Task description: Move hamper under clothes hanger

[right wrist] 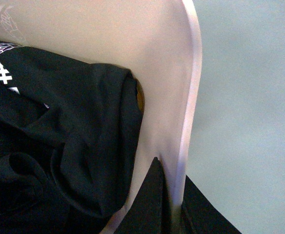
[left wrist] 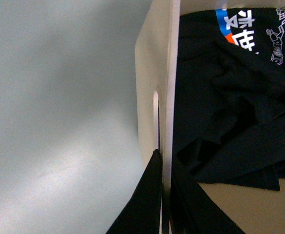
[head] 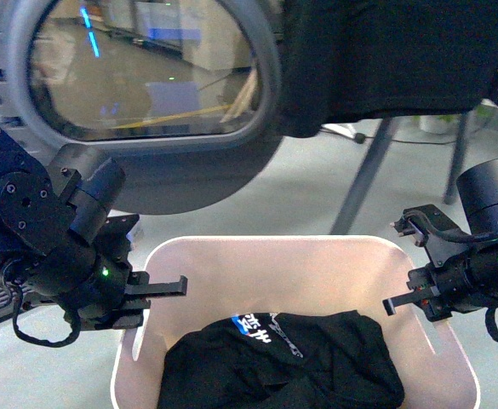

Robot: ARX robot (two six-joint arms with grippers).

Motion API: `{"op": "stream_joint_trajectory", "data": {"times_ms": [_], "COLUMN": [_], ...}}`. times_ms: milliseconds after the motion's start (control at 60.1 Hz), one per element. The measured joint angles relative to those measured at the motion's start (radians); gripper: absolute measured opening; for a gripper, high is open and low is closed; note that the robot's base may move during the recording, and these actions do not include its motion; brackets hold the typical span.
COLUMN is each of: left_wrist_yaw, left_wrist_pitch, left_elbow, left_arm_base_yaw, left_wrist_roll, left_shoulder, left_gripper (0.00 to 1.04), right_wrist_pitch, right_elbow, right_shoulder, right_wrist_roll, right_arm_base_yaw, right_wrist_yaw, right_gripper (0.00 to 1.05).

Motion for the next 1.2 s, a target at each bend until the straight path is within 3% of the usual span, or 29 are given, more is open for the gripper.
{"op": "stream_joint_trajectory", "data": {"times_ms": [1199], "left_wrist_yaw": [0.003], "left_wrist_pitch": [0.000], "left_elbow": [0.000], "left_arm_base_yaw": [-0.001], "left_wrist_roll": [0.000], "left_shoulder": [-0.001], "left_gripper": [0.04], "right_wrist_pitch": [0.000], "right_elbow": [-0.001], "right_shoulder": [-0.004], "right_wrist_roll": [0.000], "right_arm_base_yaw": [-0.002], "right_wrist_yaw": [0.003], "right_gripper": [0.03]}}
